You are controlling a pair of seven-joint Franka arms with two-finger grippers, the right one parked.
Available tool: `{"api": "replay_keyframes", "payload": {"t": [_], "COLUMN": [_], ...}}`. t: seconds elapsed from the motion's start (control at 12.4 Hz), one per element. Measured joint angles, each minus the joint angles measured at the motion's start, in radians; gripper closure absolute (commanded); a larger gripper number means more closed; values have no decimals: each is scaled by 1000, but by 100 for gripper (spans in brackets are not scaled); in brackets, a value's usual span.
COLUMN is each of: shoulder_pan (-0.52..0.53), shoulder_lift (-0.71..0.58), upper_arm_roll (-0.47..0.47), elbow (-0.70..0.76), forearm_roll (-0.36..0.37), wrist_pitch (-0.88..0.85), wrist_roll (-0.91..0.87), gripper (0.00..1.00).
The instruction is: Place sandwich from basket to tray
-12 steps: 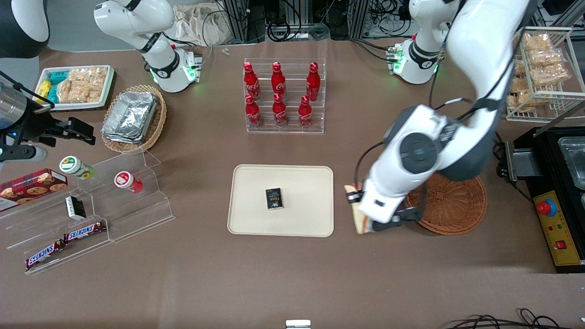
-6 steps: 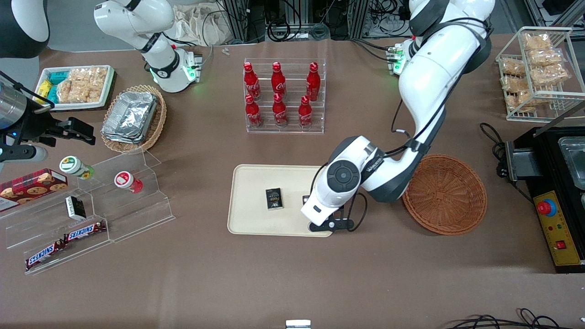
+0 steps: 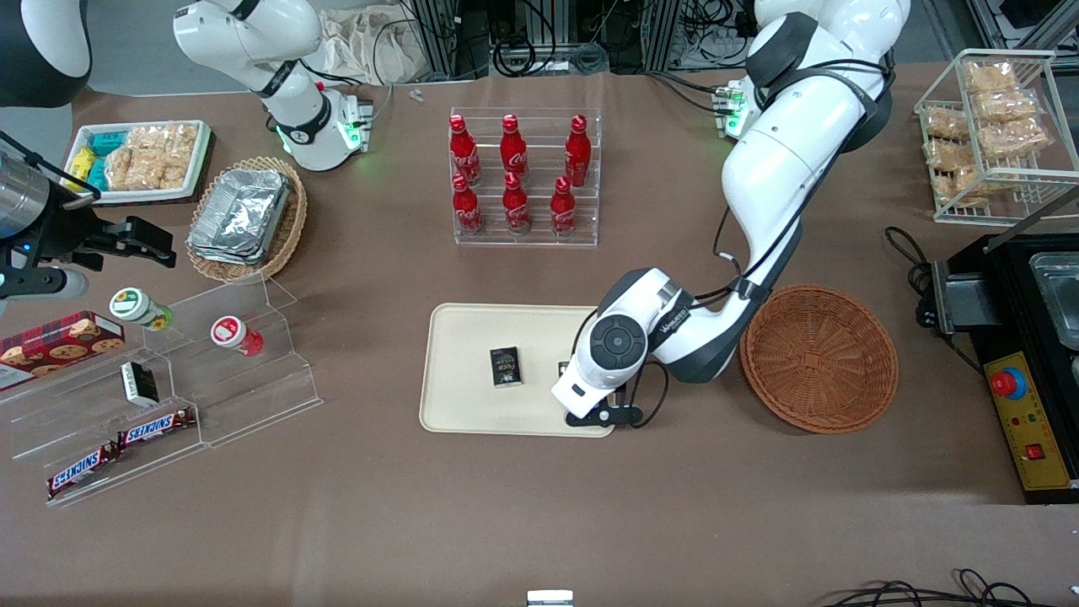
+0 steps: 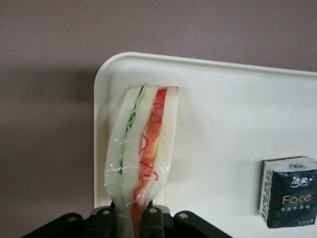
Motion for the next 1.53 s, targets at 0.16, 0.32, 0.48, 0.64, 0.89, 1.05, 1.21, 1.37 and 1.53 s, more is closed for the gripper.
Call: {"api": "replay_keyframes", "payload": {"t": [0.16, 0.32, 0.48, 0.64, 0.89, 1.05, 1.21, 1.37, 1.53], "shoulder_pan": [3, 23, 53, 100, 220, 317, 403, 447, 473], "shoulder_lift": [-8, -56, -161, -294, -455, -547, -648, -748, -817], "upper_arm_roll": [0, 0, -1, 0, 0, 1, 1, 0, 0], "elbow": [5, 11, 10, 7, -2, -54, -158, -264, -322], "forearm_roll": [17, 18, 18, 18, -18, -85, -144, -178, -201], "wrist_pitch": [0, -19, -105, -230, -349, -370, -367, -360, -356], "wrist_roll": [0, 0, 1, 1, 33, 113, 147, 153, 176], "gripper": [0, 0, 0, 0, 0, 0, 0, 0, 0]}}
